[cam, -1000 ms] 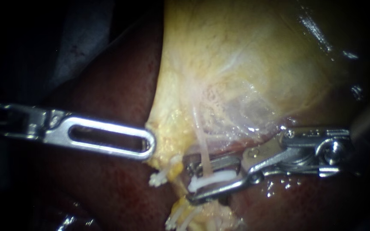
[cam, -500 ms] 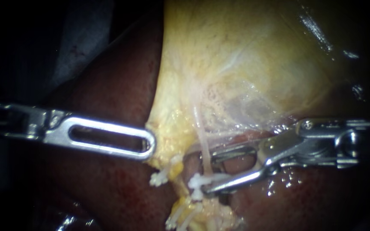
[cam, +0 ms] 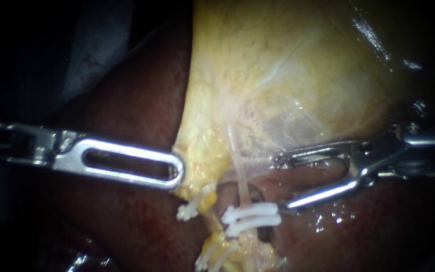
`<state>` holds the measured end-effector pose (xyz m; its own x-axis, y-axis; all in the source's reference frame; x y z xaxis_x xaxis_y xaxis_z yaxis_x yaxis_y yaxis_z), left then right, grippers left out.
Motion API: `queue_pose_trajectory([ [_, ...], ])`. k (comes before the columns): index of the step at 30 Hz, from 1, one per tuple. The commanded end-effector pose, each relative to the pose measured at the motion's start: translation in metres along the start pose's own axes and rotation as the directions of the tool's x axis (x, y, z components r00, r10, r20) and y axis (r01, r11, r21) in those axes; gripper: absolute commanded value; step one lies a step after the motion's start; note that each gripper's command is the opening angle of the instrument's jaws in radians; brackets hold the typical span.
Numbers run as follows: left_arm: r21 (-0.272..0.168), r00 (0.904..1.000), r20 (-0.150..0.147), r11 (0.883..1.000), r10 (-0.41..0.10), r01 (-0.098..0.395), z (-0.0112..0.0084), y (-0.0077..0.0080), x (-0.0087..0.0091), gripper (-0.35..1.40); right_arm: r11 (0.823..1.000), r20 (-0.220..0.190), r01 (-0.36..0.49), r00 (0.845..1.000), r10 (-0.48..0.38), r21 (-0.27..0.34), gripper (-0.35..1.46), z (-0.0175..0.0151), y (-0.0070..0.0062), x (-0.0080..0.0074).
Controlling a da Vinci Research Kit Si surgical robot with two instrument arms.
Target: Going back second clip right tube
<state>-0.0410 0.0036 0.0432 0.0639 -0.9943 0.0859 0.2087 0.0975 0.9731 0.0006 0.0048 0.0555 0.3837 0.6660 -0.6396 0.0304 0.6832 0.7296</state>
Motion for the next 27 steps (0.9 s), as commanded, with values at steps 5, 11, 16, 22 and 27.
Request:
queue_pose_trajectory([
  [5,0.000,1.0000,0.000,1.000,0.000,0.000,0.0000,0.0000,0.0000,-0.35,0.999,-0.015,0.022,1.000,-0.023,-0.044,0.60,-0.0011,-0.0002,0.0009],
  [11,-0.001,1.0000,0.001,1.000,0.000,0.000,0.0001,0.0000,0.0000,-0.35,0.997,-0.027,0.016,0.999,-0.019,-0.078,0.60,-0.0020,-0.0004,0.0020],
  [16,-0.002,1.0000,0.002,1.000,0.001,-0.001,0.0004,0.0002,0.0001,-0.35,0.996,-0.029,0.017,0.999,-0.020,-0.086,0.60,-0.0025,-0.0007,0.0021],
  [22,-0.010,0.9999,0.010,1.000,0.006,-0.006,0.0018,0.0009,0.0005,-0.35,0.996,-0.028,0.024,0.999,-0.026,-0.085,0.60,-0.0025,-0.0010,0.0020],
  [27,-0.009,0.9999,0.002,1.000,0.014,-0.014,0.0042,0.0019,0.0011,-0.35,0.996,-0.029,0.024,0.999,-0.026,-0.088,0.60,-0.0027,-0.0012,0.0020],
])
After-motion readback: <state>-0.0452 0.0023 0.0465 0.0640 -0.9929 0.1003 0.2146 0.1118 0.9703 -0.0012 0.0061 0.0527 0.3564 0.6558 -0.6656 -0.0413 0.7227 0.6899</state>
